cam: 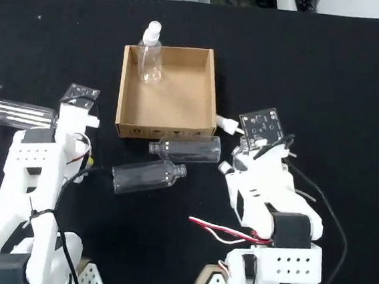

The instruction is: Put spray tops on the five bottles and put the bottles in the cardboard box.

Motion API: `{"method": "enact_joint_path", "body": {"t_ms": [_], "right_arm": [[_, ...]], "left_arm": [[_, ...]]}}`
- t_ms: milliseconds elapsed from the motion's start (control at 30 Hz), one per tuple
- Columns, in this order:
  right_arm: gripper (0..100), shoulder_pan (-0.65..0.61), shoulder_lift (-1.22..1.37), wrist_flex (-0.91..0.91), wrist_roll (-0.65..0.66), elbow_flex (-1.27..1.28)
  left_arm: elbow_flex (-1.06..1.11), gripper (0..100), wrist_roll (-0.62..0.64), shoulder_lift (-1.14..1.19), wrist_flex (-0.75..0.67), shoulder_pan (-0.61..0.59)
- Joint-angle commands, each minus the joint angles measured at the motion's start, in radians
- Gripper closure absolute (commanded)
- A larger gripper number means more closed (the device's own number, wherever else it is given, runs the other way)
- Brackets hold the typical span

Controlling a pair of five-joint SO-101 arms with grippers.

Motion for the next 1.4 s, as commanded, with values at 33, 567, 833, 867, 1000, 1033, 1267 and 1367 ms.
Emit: {"method": "enact_joint_path", "body": {"t_ms": [33,567,833,867,1000,1033,1267,1367], "right_arm": [[87.5,0.020,-0.033,-0.028,-0.003,-0.007],[87.5,0.020,-0.033,-0.028,0.000,-0.007],[87.5,0.020,-0.033,-0.028,0.002,-0.007],[87.5,0.020,-0.033,-0.028,0.002,-0.007],[87.5,0.020,-0.033,-0.028,0.002,-0.007],[87.5,0.020,-0.033,-0.028,0.002,-0.007],[87.5,0.020,-0.033,-0.028,0.002,-0.007],[87.5,0.020,-0.033,-0.028,0.002,-0.007]], "left_arm": [[-0.007,91,-0.023,-0.035,-0.005,0.019],[-0.033,85,-0.028,0.101,0.012,0.022],[-0.176,85,-0.026,0.348,0.057,0.025],[-0.196,85,-0.025,0.365,0.075,0.025],[-0.242,92,-0.025,0.399,0.107,0.027],[-0.242,94,-0.026,0.399,0.107,0.027],[-0.240,97,-0.023,0.399,0.109,0.028],[-0.248,97,-0.021,0.397,0.110,0.028]]}}
